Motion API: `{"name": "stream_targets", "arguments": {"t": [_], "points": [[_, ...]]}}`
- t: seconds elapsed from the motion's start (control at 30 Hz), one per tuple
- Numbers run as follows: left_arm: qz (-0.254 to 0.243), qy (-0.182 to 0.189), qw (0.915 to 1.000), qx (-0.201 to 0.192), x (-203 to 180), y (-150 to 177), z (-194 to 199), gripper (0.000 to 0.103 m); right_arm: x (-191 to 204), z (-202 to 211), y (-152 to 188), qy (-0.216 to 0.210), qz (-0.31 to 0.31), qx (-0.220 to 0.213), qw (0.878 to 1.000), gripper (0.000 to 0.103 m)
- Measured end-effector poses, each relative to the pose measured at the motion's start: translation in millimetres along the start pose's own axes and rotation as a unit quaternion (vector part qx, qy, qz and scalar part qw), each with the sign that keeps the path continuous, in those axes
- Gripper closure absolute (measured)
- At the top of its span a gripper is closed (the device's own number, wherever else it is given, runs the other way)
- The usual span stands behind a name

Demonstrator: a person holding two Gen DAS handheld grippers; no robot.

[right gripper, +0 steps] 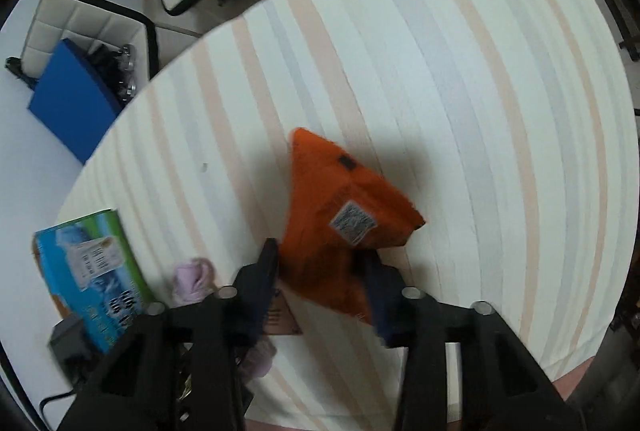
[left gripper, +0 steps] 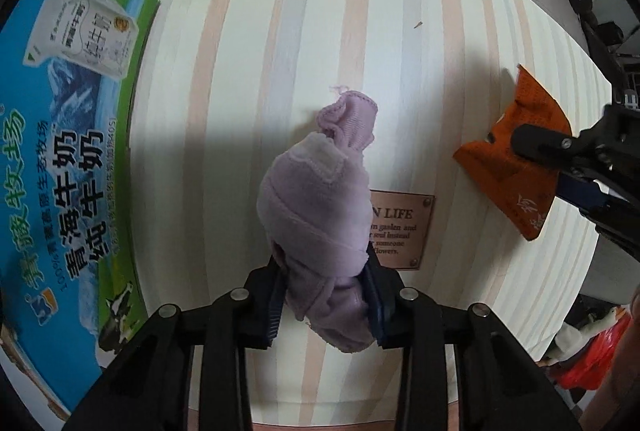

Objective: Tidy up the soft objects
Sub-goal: 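Grasp the pink sock with the left tool while the right tool grasps the orange bag, then carry the sock and orange bag into the box and open both tools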

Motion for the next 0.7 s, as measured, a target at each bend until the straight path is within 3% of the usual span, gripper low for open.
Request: {"name": "stream_targets", "arguments": {"t": [0.1, 0.23, 0.4, 0.53, 0.7], "points": [[-0.011, 0.002, 0.9999, -0.012, 0, 1, 13, 0.073, -4, 2, 5, 0.007, 0.016, -0.007, 1.0, 0.071], [-0.026, 0.023, 0.9989, -0.032, 1, 5, 44, 0.073, -6, 14, 17, 0.004, 0.036, -0.016, 0.999, 0.073], [-0.041, 0.057, 0.9946, -0.076, 7, 9, 104, 0.073, 6, 54, 41, -0.027, 0.061, -0.039, 0.997, 0.073], [-0.043, 0.072, 0.99, -0.114, 40, 6, 162, 0.073, 41, 92, 67, -0.068, 0.079, -0.056, 0.993, 0.073], [-0.042, 0.039, 0.9868, -0.152, 121, -8, 214, 0.073, 112, 135, 111, -0.119, 0.116, -0.071, 0.983, 0.073]]}}
Point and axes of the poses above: each gripper's, at about its wrist camera, not at the fingertips, and z roughly against the way its jaws point, x to its left, y to its underside, the point moved 10 cm from there along -z, roughly the way its jaws point, and after that the axes turned 11 degrees about -x, right-handed, at the moved point
